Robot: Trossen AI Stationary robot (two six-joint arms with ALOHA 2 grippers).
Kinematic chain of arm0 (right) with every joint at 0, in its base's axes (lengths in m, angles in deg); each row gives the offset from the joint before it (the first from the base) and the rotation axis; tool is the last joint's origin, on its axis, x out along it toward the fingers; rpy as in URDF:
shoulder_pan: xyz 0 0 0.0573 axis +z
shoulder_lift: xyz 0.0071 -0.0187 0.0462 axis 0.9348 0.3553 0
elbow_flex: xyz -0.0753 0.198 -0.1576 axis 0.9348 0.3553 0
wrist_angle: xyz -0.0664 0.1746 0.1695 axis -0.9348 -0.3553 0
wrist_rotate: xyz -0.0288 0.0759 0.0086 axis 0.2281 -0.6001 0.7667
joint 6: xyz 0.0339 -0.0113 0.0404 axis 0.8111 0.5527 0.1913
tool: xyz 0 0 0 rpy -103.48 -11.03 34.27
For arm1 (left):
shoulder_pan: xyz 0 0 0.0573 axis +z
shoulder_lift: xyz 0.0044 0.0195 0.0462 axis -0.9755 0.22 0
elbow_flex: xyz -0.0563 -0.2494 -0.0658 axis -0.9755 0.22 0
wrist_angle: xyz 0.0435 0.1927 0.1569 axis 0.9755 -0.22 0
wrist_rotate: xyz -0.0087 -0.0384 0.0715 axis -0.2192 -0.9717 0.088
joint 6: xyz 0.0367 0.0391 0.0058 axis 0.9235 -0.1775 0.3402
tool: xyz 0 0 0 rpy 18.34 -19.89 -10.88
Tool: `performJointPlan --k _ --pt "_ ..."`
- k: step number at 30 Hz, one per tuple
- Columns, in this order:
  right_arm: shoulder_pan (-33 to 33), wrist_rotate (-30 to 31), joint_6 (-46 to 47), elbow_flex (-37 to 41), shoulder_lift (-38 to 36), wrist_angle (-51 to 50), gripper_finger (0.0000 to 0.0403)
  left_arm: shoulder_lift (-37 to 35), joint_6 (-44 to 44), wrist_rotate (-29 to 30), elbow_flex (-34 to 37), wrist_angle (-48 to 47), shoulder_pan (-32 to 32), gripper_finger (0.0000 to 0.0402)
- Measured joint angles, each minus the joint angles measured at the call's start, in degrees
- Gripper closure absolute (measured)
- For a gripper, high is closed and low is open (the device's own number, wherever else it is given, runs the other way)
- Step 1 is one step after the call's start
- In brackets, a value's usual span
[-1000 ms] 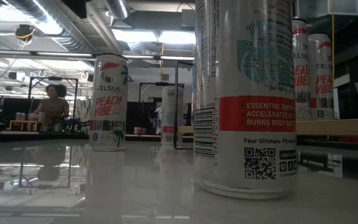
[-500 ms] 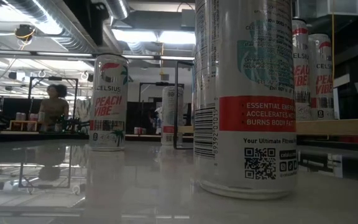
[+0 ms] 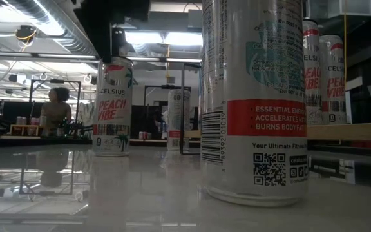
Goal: Place canned beverage on shelf
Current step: Put the white pink soda can on the shelf aligned with the other white pink soda cans
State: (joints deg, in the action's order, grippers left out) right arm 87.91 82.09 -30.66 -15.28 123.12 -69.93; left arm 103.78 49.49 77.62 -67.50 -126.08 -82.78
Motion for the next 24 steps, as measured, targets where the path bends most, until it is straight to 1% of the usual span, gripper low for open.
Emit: performJointPlan --k 9,15,19,24 --pt "0.0 0.0 0.0 0.0 0.0 -0.3 0.0029 4.9 1.0 0.4 0.0 3.6 0.0 0.006" --pt "0.0 0.0 0.0 0.0 0.0 -0.4 0.0029 6.1 0.9 0.3 0.0 3.6 0.0 0.0063" --pt "0.0 0.0 -0.1 0.0 0.0 -0.4 0.0029 6.1 0.5 0.4 0.0 3.8 0.0 0.0086" --pt "0.0 0.6 -0.1 0.0 0.0 -1.4 0.0029 6.0 -0.4 0.3 0.0 3.8 -0.2 0.0136"
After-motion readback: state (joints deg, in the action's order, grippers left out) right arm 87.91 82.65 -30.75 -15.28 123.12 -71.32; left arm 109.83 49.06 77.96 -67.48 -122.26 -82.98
